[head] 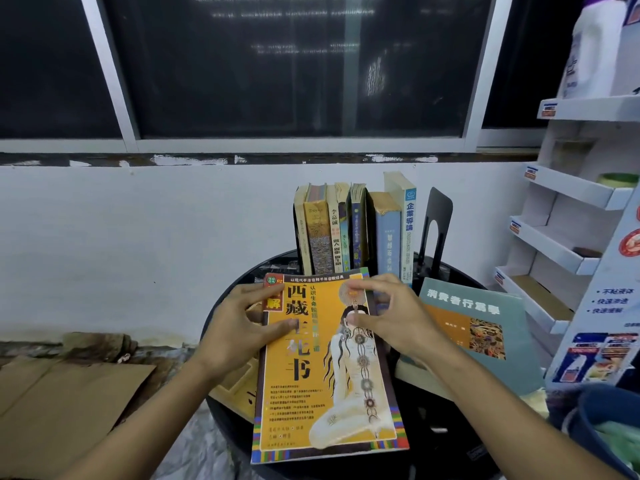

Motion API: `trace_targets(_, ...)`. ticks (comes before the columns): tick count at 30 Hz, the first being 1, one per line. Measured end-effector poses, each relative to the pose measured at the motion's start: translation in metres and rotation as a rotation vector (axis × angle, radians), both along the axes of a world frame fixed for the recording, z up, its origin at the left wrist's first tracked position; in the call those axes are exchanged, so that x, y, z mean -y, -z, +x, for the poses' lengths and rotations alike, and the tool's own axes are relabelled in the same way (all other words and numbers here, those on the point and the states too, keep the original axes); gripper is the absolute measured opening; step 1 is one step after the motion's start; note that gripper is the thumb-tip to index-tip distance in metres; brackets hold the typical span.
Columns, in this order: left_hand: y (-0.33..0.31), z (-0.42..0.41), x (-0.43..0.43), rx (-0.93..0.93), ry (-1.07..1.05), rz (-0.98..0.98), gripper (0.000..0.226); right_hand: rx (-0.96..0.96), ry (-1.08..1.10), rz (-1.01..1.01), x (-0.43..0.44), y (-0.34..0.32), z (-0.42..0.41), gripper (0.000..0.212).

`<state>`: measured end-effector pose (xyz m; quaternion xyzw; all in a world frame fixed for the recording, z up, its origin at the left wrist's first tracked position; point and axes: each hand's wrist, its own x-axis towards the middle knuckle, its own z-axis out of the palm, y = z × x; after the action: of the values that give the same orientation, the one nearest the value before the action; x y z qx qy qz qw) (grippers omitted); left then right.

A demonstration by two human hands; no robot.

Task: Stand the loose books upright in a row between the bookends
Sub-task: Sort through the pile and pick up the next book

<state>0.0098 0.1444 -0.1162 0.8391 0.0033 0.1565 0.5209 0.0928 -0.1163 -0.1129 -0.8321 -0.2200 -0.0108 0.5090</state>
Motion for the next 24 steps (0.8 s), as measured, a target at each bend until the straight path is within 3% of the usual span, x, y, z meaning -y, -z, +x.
trace_targets(8, -0.06, -0.013, -0.001, 0.253, -0.007, -0.114, 0.061, 0.199, -0.088, 0.149, -0.022, -0.049, 0.007, 0.061)
trace_targets(18, -0.082, -0.027, 0.029, 0.513, -0.002, 0.031, 0.056, 0.263, -0.184, 0.29, -0.026, -0.076, 0.011, 0.06)
trace_targets(21, -0.08, -0.032, 0.043, 0.531, 0.042, 0.066, 0.065, 0.258, -0.21, 0.286, -0.019, -0.075, 0.011, 0.06)
trace_targets(24, -0.082, -0.039, 0.054, 0.49, 0.079, 0.115, 0.088, 0.303, -0.17, 0.158, -0.014, -0.078, 0.005, 0.063)
